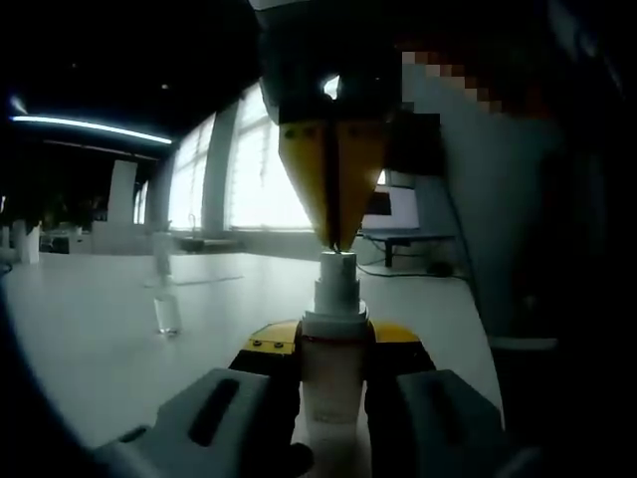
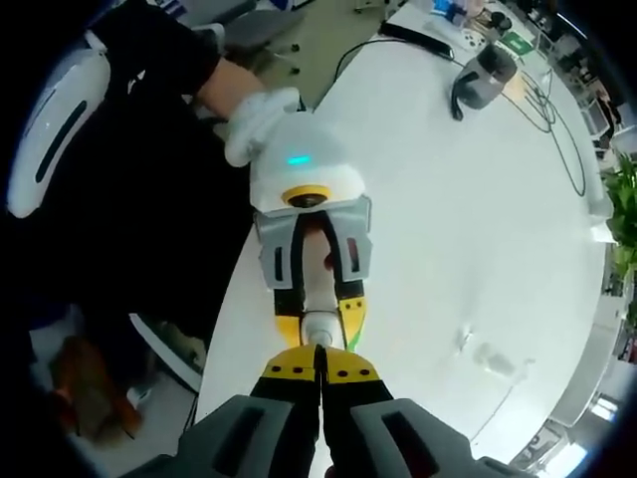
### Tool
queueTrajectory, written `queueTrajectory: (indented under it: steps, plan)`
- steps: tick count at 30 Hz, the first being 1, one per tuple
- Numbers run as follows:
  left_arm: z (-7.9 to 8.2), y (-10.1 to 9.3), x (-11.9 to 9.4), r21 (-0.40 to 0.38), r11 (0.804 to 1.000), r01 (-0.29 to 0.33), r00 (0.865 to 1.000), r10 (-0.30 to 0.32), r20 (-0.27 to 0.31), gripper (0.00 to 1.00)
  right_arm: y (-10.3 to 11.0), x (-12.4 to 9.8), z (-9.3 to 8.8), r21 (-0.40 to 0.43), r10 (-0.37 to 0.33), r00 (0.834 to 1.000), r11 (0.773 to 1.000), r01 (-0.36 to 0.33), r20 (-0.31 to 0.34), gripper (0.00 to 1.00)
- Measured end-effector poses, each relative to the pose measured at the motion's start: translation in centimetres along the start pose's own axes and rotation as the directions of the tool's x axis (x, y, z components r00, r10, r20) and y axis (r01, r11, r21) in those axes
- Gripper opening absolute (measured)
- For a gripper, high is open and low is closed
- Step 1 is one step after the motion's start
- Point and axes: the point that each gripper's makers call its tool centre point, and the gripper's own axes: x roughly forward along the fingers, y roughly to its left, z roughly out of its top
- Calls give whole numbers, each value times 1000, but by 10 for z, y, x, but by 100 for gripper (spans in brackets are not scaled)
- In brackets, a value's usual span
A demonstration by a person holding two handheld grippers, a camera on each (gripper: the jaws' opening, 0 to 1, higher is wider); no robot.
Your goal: Clamp pump bottle remove cover press pump head put on cover
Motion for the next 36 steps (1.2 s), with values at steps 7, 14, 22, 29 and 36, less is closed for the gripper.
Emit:
queueTrajectory:
  steps: [7, 14, 22, 29, 36]
  plan:
    - [0, 0, 0, -5, 1000, 1, 1000, -1, 3, 15, 0, 0, 0, 11, 4, 1000, 1000, -4, 6, 0]
    - [0, 0, 0, -7, 1000, 2, 1000, -2, 5, 15, 1, 0, 0, 3, 1, 1000, 1000, -1, 2, 0]
    - [-1, 1, 0, -7, 1000, 4, 1000, -4, 5, 15, 1, 0, -1, 6, 4, 1000, 1000, -4, 4, 0]
    - [-1, 1, 0, -6, 1000, 5, 1000, -5, 5, 15, 1, 0, 0, -7, 4, 1000, 1000, -4, -4, 0]
    - [-1, 2, 0, -4, 1000, 5, 1000, -5, 6, 15, 0, 0, 0, -14, 3, 1000, 1000, -3, -24, 0]
